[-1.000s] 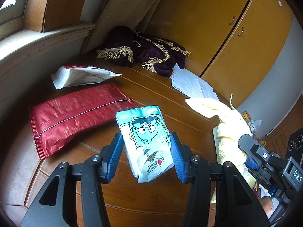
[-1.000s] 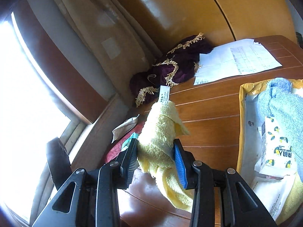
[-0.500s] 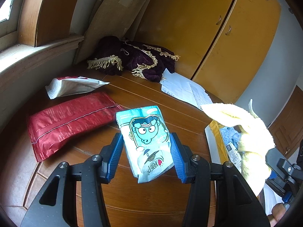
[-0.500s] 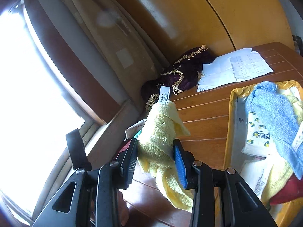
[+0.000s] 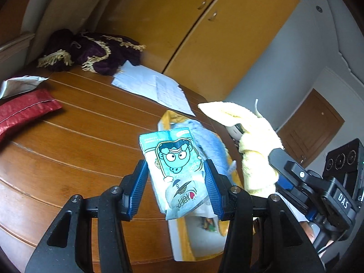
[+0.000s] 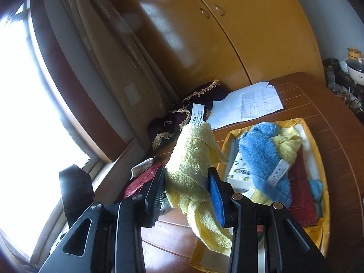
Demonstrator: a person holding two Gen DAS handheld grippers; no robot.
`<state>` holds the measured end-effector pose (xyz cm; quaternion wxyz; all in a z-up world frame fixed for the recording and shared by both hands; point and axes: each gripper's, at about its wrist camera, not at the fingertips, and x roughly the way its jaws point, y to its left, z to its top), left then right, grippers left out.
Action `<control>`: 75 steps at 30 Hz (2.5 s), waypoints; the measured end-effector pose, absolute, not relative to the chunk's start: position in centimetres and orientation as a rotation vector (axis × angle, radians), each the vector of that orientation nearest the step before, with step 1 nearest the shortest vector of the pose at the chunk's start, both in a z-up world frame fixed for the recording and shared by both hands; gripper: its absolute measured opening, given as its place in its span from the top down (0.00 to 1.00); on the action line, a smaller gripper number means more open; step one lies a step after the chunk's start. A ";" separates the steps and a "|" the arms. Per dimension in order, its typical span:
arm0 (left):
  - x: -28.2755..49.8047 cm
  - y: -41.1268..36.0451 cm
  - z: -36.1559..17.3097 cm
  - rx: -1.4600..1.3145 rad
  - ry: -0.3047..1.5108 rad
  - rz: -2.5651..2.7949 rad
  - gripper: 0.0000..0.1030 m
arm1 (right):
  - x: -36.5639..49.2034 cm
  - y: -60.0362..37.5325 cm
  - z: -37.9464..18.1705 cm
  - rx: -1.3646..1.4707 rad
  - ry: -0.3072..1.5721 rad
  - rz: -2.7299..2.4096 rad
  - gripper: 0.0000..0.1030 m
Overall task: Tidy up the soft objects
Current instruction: 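Carry the cartoon pack and yellow towel into the tray and open both tools, then move left tool to the red foil bag while right tool moves to the white-red packet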
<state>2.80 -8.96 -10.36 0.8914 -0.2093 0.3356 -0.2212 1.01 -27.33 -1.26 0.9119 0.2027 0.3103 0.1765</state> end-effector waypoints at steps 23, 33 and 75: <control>2.0 -18.9 -14.0 -0.149 0.882 -0.588 0.53 | -0.9 -32.4 -6.6 0.409 0.771 0.194 0.63; 1.5 -18.4 -14.3 -0.125 0.866 -0.600 0.47 | -0.2 -31.9 -7.9 0.360 0.813 0.160 0.59; 13.7 11.7 -14.7 -0.190 0.803 0.096 0.24 | 9.9 -12.0 -7.6 0.242 0.823 0.516 0.37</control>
